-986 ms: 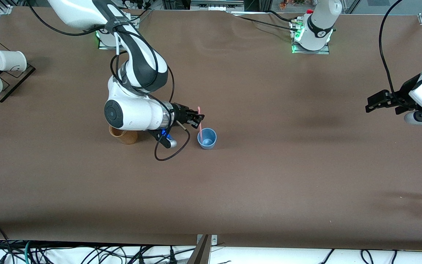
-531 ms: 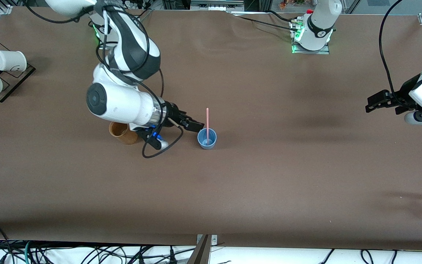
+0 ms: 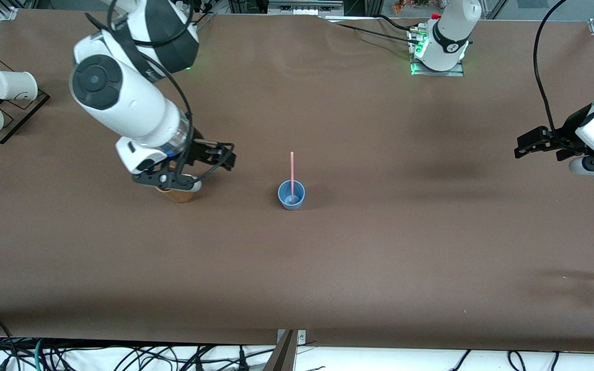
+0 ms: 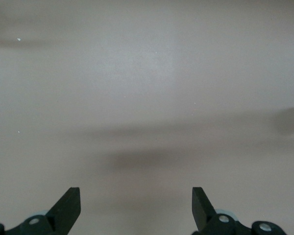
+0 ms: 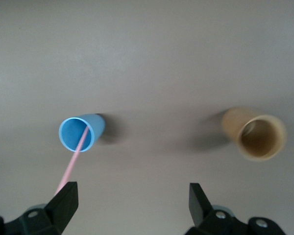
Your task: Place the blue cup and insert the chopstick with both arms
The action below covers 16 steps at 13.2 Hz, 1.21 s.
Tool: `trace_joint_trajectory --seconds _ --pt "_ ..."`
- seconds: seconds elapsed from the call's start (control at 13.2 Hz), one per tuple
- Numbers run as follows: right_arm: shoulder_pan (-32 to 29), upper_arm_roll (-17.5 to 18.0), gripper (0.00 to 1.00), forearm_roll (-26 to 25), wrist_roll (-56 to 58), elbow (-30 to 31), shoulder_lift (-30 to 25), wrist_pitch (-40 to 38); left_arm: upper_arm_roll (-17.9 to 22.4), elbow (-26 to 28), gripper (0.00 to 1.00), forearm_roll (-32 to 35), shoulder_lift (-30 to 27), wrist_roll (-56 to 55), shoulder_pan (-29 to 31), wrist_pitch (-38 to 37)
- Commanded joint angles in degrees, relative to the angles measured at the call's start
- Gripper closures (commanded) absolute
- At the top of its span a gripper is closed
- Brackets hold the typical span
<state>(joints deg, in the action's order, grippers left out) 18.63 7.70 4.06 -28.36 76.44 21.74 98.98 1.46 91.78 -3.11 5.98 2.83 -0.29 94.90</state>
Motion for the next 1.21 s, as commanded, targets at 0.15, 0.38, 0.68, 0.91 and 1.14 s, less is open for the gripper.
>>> trace_joint_trajectory --seconds 0.15,0.38,0.68,0.91,1.14 --pt "-4.28 -6.21 0.0 -4.57 31.47 12.11 -12.56 -3.98 0.13 -1.25 0.0 -0.66 0.61 -0.2 -0.15 -0.33" --pt "-8.6 -7.95 0.0 -5.38 32.06 22.49 -20.4 1.72 0.13 -1.25 0.0 -0.66 0.61 -0.2 -0.15 -0.33" --pt "-9.05 -13.59 0.0 -3.98 32.4 22.62 -21.65 1.21 0.13 -1.25 0.0 -0.66 0.61 -0.2 -0.15 -0.33" --pt "-12.37 -13.15 0.0 -0.64 32.58 21.47 -21.92 -2.55 0.13 -1.25 0.0 -0.66 0.61 -0.2 -0.15 -0.33" --pt "-12.31 -13.07 0.0 -0.71 32.23 21.38 -21.74 -2.57 0.13 -1.25 0.0 -0.66 0.61 -0.2 -0.15 -0.33"
